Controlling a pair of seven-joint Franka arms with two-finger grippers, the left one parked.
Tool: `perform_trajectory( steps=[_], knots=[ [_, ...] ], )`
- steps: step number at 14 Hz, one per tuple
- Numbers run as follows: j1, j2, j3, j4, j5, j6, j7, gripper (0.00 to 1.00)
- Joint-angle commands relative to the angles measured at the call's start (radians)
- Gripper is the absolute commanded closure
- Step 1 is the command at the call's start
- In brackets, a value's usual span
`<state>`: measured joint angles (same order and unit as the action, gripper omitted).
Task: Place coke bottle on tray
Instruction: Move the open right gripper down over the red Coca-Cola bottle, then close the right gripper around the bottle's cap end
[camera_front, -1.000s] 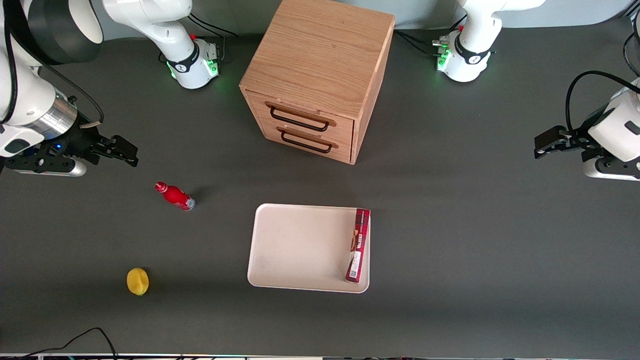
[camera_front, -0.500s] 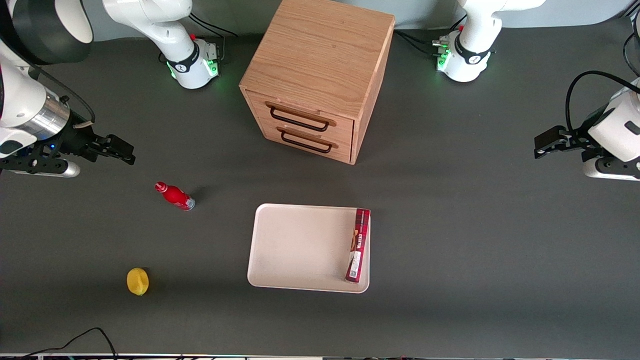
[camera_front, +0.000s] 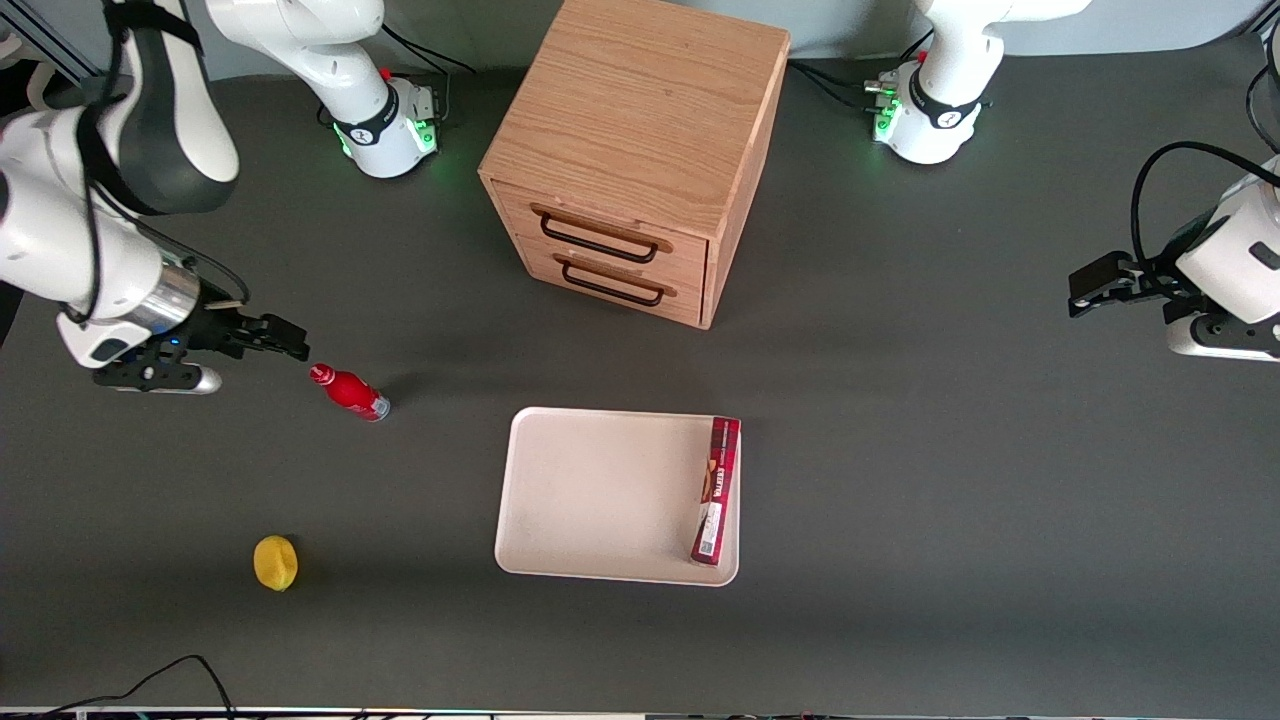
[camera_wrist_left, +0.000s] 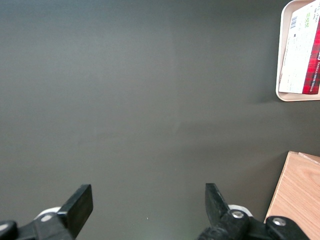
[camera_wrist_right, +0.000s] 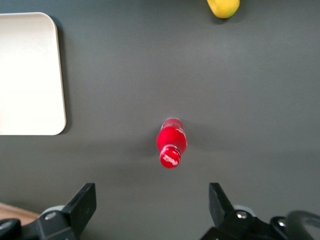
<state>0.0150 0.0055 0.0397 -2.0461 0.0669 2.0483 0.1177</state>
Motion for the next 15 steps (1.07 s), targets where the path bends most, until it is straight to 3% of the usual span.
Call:
perform_trajectory(
  steps=[1,3,15],
  knots=[
    [-0.001,-0.041,0.026,-0.164,0.018,0.174,-0.027,0.00],
    [-0.007,-0.021,0.026,-0.201,-0.022,0.217,-0.091,0.01],
    [-0.029,0.062,0.025,-0.241,-0.029,0.354,-0.136,0.04]
  ],
)
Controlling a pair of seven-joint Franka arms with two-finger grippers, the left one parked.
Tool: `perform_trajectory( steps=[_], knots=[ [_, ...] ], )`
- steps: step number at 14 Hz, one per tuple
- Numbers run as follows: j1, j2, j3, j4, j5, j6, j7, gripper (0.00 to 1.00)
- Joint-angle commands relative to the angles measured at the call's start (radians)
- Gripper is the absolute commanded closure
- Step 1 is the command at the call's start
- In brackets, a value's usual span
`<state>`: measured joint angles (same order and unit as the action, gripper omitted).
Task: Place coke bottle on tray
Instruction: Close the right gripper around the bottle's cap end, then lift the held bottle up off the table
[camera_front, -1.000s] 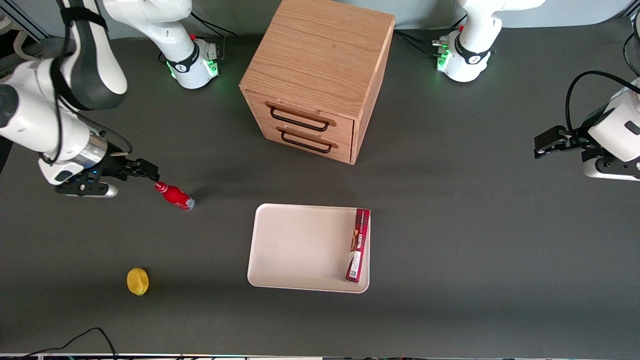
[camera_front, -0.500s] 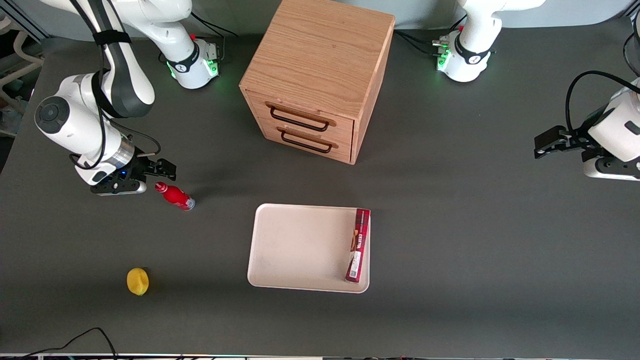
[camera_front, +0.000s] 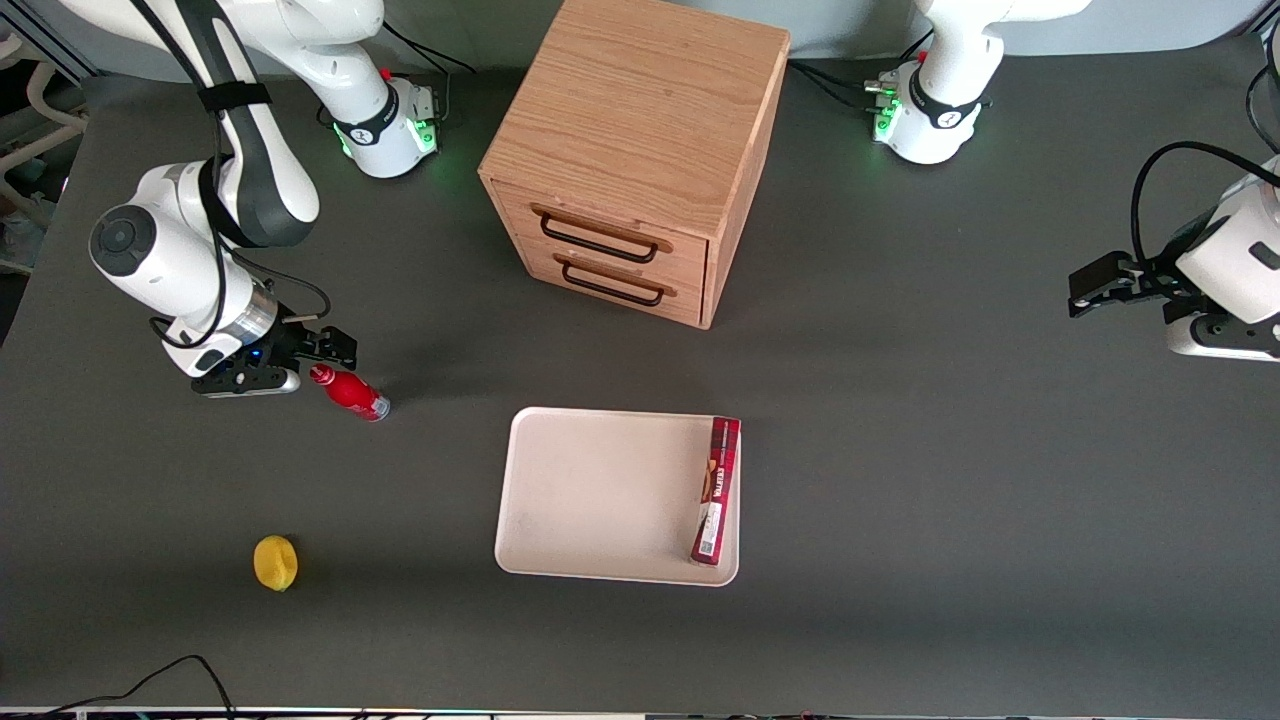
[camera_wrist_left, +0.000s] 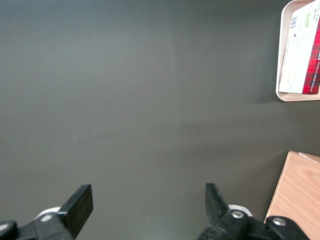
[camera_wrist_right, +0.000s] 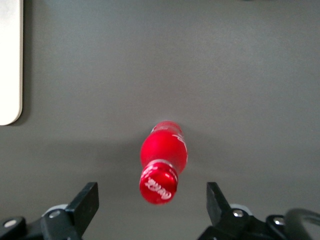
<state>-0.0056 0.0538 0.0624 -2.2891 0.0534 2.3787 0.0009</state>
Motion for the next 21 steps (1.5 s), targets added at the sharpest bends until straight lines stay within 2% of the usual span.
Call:
perform_trajectory(
  steps=[1,2,3,4,8,13,21],
  knots=[
    [-0.010,0.015,0.001,0.002,-0.017,0.025,-0.019,0.05],
    [-0.011,0.015,0.000,0.002,-0.017,0.030,-0.019,0.11],
    [-0.017,0.015,0.000,0.002,-0.017,0.030,-0.019,0.21],
    [-0.019,0.015,0.000,0.002,-0.017,0.031,-0.021,0.40],
    [-0.022,0.014,0.000,0.003,-0.018,0.028,-0.019,1.00],
    [-0.022,-0.002,0.000,0.034,-0.020,-0.007,-0.009,1.00],
    [-0.022,0.000,-0.012,0.520,-0.015,-0.629,0.008,1.00]
  ],
)
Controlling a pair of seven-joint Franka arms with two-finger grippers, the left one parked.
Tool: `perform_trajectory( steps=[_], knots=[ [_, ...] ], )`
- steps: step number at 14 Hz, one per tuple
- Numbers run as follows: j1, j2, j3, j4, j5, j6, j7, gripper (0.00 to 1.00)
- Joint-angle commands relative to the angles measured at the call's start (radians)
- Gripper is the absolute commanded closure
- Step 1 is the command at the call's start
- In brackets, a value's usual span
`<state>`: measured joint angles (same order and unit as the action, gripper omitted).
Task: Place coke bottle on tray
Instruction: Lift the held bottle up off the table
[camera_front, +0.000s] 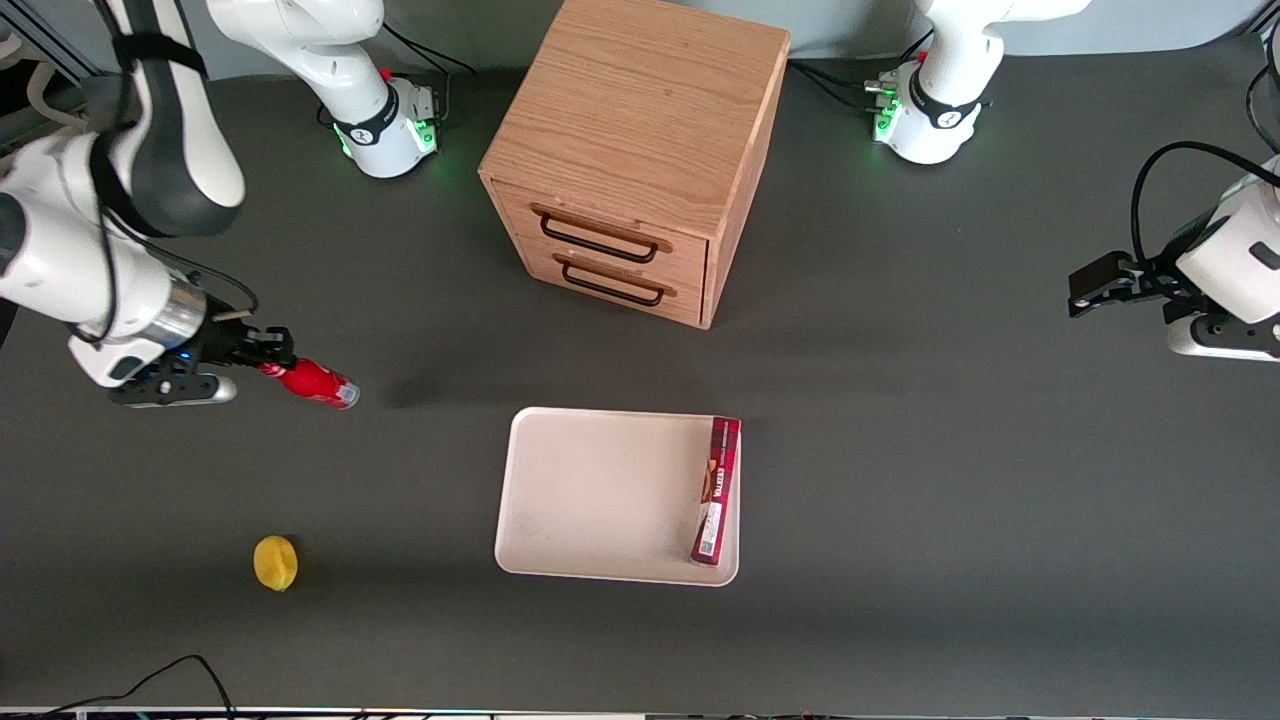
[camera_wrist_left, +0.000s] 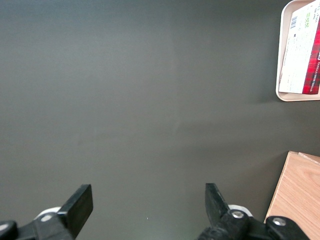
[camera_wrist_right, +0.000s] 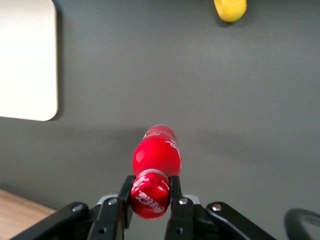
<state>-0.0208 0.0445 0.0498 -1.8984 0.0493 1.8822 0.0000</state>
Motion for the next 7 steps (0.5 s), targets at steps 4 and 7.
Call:
perform_trajectory(
  steps=[4,7],
  knots=[
    [0.004,0.037,0.002,0.364,-0.019,-0.360,0.097,1.00],
    [0.007,0.089,0.015,0.446,-0.039,-0.399,0.150,1.00]
  ],
)
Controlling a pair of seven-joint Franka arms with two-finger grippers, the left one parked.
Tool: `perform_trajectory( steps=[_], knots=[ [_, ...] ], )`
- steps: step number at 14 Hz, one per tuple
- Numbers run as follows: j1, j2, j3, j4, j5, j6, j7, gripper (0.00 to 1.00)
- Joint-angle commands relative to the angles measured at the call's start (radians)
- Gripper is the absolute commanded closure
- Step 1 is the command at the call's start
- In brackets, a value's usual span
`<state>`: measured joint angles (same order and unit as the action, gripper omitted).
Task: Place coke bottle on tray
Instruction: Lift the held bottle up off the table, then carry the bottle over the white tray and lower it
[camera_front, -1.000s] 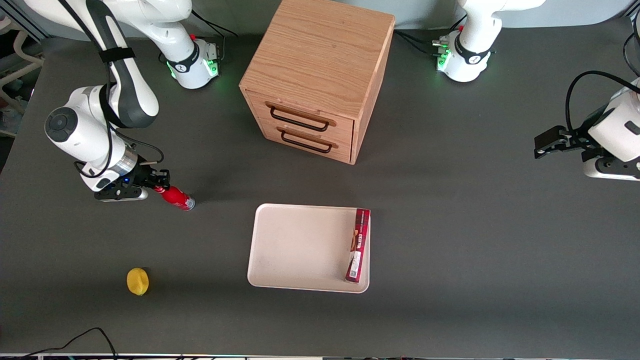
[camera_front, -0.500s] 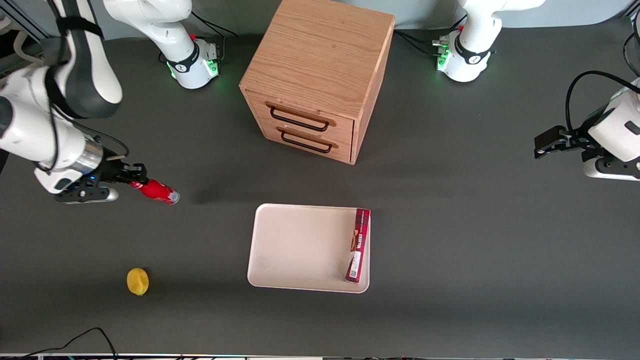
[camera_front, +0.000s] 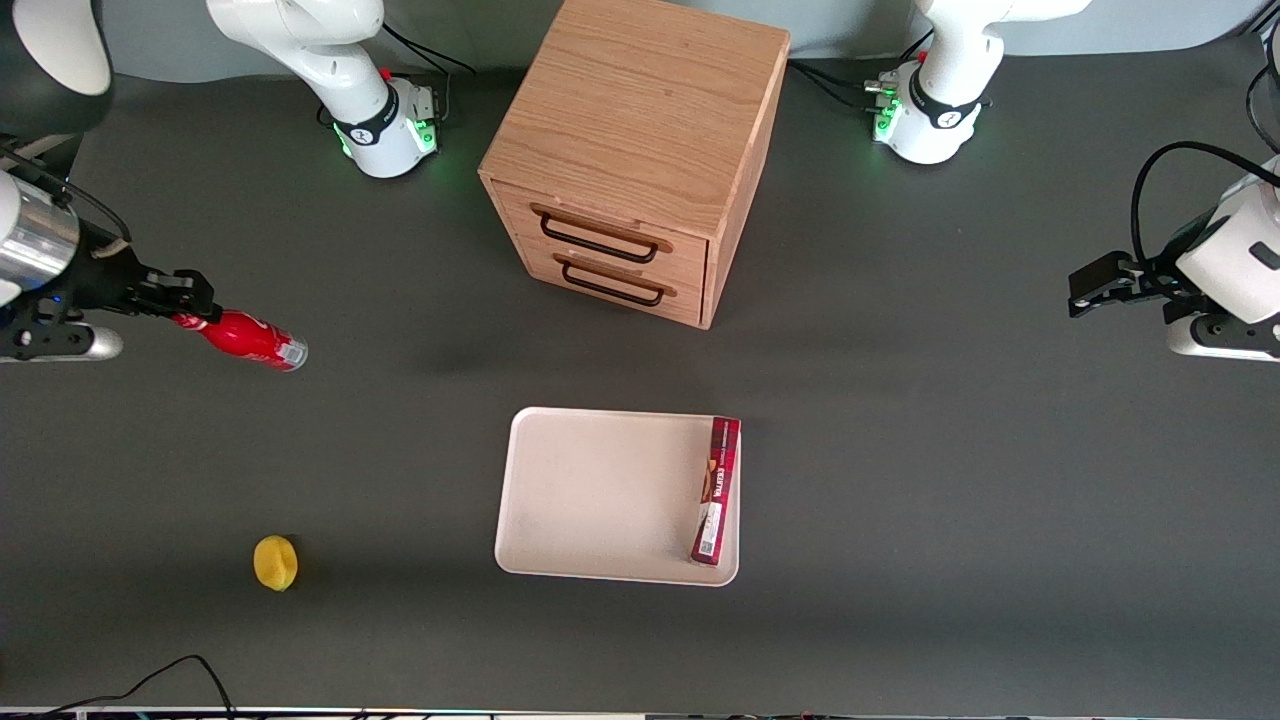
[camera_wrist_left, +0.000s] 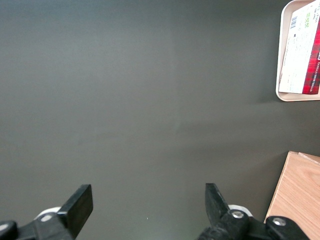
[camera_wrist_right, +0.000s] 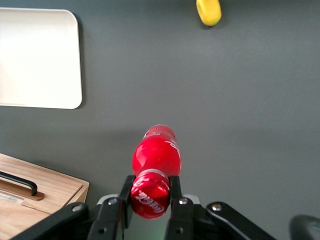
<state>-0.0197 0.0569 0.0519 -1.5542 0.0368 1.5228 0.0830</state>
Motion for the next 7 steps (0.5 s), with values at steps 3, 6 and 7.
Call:
perform_trajectory(
  steps=[3,6,7],
  knots=[
    [0.102,0.223,0.019,0.227,-0.028,-0.036,0.211,1.00],
    [0.193,0.383,0.019,0.403,-0.023,-0.024,0.386,1.00],
    [0.220,0.421,0.019,0.436,-0.023,-0.007,0.439,1.00]
  ],
)
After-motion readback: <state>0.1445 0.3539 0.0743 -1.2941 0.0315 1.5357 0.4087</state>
